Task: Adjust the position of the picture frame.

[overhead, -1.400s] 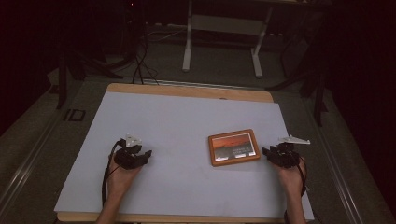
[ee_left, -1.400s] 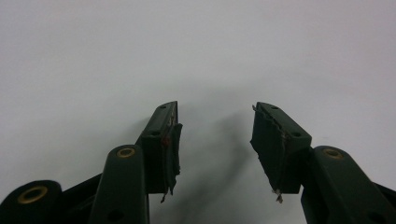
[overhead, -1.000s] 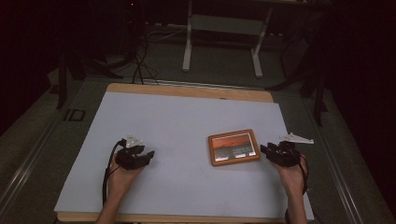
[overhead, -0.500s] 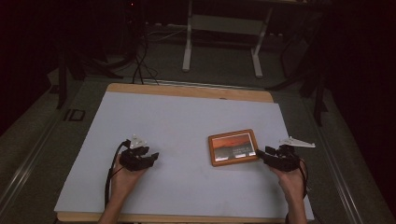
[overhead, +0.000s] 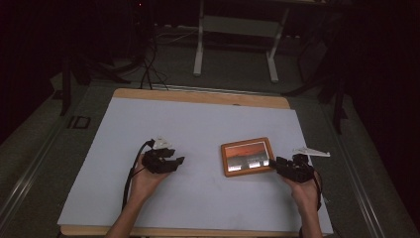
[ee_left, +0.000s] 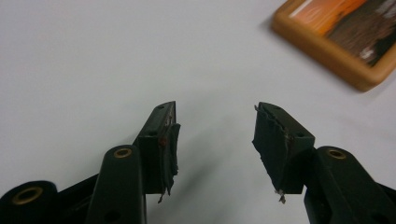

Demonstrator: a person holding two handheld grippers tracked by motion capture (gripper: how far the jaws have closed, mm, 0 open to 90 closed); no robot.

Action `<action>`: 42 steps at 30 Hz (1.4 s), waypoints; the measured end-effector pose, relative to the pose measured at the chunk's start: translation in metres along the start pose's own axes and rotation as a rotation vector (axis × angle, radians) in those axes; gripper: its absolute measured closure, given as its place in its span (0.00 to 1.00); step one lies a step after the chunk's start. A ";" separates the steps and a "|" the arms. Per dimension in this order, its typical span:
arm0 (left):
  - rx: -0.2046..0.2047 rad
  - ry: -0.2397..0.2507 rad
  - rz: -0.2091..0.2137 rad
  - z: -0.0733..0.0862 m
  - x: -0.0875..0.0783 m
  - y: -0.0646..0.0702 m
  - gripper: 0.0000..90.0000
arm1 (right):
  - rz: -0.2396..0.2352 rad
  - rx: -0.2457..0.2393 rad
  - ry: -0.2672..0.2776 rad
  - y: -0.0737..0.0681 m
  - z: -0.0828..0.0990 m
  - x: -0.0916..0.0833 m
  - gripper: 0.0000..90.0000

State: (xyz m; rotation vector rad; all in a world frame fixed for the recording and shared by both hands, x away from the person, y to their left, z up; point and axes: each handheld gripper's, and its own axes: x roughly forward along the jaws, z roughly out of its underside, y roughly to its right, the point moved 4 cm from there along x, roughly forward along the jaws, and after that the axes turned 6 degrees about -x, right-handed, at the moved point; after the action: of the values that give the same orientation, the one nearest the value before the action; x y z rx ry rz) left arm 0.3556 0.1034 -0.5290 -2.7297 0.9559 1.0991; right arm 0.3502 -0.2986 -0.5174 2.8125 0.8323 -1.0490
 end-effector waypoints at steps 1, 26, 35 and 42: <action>0.014 -0.004 0.010 -0.005 0.003 0.004 0.55 | 0.007 0.000 -0.004 0.001 0.000 0.000 0.67; 0.096 -0.100 0.172 -0.077 0.108 0.066 0.51 | -0.023 -0.050 -0.057 0.004 0.004 0.000 0.81; 0.054 -0.114 0.228 -0.077 0.115 0.069 0.48 | -0.026 -0.060 -0.086 0.005 0.006 -0.001 0.81; 0.029 -0.132 0.269 -0.077 0.119 0.071 0.47 | -0.033 -0.054 -0.103 0.007 0.007 0.000 0.80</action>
State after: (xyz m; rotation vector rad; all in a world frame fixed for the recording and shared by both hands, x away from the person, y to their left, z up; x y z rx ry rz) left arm 0.4290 -0.0365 -0.5355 -2.5205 1.3346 1.2736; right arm 0.3491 -0.3061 -0.5240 2.6836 0.8858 -1.1474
